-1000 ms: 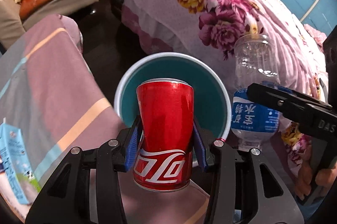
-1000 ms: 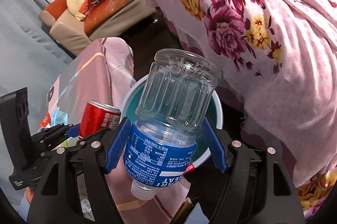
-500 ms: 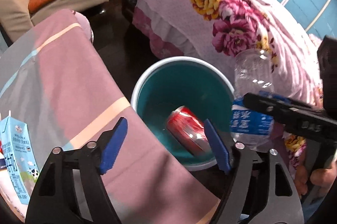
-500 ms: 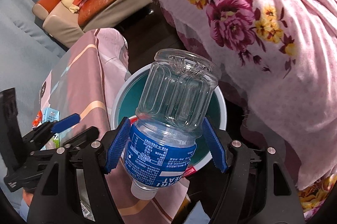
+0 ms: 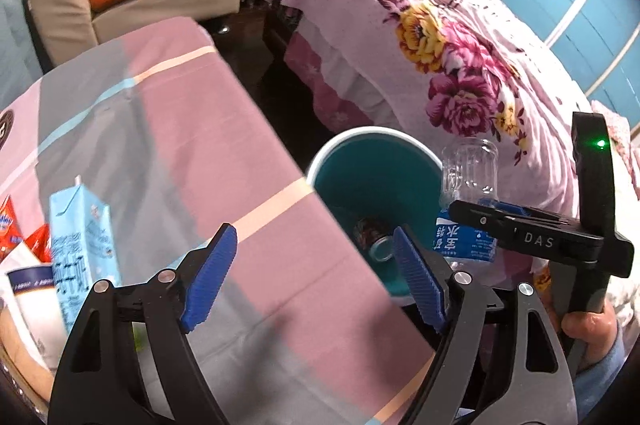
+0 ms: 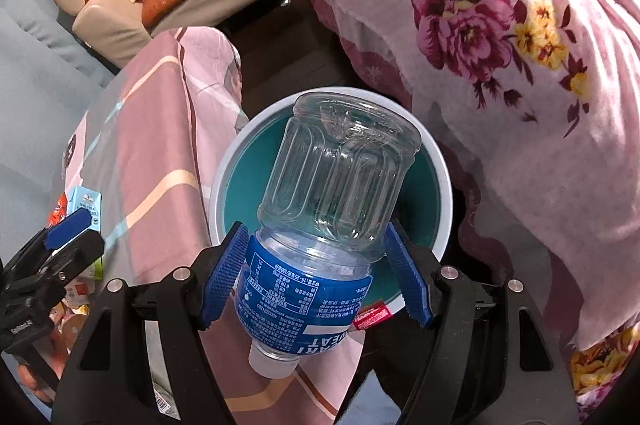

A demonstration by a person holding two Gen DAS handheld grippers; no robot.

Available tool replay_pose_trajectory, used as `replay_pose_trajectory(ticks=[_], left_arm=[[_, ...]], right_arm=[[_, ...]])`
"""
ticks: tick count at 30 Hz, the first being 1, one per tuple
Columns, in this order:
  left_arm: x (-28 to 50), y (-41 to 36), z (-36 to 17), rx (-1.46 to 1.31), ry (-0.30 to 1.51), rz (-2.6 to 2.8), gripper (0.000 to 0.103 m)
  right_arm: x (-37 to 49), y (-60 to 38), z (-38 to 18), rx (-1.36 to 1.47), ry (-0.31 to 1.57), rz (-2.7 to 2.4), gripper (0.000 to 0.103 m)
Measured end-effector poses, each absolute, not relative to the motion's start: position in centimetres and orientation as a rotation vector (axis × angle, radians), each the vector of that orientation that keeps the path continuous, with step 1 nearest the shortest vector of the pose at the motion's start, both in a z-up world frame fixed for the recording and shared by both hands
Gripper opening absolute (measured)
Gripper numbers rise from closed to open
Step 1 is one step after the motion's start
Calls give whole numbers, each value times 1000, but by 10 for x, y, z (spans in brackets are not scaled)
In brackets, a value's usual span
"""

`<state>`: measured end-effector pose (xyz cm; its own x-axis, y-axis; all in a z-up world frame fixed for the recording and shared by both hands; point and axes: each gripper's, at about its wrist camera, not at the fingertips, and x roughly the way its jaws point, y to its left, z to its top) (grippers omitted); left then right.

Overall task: Collect trash
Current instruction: 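Open the left gripper over the bin dropping the can while the right gripper releases the bottle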

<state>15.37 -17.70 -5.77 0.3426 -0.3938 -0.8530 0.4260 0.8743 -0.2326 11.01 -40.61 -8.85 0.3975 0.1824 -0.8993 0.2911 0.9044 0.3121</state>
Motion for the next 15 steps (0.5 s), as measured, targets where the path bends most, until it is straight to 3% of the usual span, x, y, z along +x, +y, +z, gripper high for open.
replay_pose_trajectory(ticks=[15], left_arm=[[136, -106, -34, -5, 1044, -422, 81]], right_arm=[[108, -373, -65, 441, 1170, -40, 72]])
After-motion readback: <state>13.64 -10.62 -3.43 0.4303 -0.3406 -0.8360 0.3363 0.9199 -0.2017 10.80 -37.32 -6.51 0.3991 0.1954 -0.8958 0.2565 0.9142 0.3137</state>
